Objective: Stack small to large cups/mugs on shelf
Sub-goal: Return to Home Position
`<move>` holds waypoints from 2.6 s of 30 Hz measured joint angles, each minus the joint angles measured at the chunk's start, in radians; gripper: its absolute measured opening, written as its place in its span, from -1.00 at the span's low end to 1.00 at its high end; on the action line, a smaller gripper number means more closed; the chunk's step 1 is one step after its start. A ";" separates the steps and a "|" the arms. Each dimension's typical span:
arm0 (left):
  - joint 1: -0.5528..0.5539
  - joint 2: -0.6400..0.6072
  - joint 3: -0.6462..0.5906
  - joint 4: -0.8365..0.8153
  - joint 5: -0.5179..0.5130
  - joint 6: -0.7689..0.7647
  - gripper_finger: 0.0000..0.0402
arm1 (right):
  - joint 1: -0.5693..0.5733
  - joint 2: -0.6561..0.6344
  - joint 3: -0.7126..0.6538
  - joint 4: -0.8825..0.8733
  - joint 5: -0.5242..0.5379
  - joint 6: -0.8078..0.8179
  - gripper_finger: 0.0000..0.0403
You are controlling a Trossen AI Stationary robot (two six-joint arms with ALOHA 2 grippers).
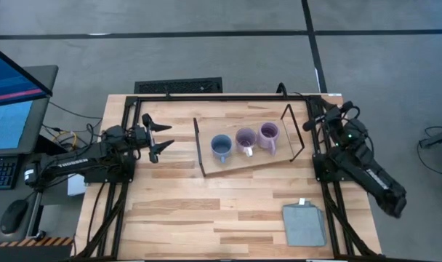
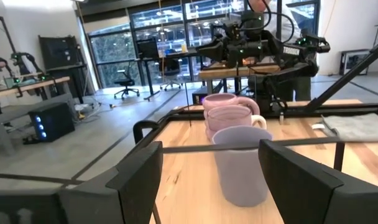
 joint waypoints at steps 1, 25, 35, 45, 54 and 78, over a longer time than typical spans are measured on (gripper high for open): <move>0.000 0.000 0.000 -0.005 0.000 0.000 0.28 | -0.024 0.000 -0.008 -0.001 -0.020 0.008 -0.24; 0.055 -0.001 -0.118 0.128 0.073 -0.052 0.28 | -0.371 0.000 -0.223 0.211 -0.377 0.216 -0.24; 0.071 0.000 -0.119 0.105 0.149 -0.059 0.28 | -0.395 0.002 -0.224 0.188 -0.383 0.254 -0.23; 0.071 -0.001 -0.121 0.220 0.158 -0.065 0.28 | -0.395 0.002 -0.225 0.184 -0.381 0.254 -0.24; 0.071 -0.001 -0.122 0.168 0.229 -0.112 0.28 | -0.395 0.002 -0.225 0.183 -0.380 0.245 -0.24; 0.070 -0.334 -0.124 -0.167 0.249 -0.179 0.28 | -0.394 0.002 -0.226 0.180 -0.379 0.266 -0.23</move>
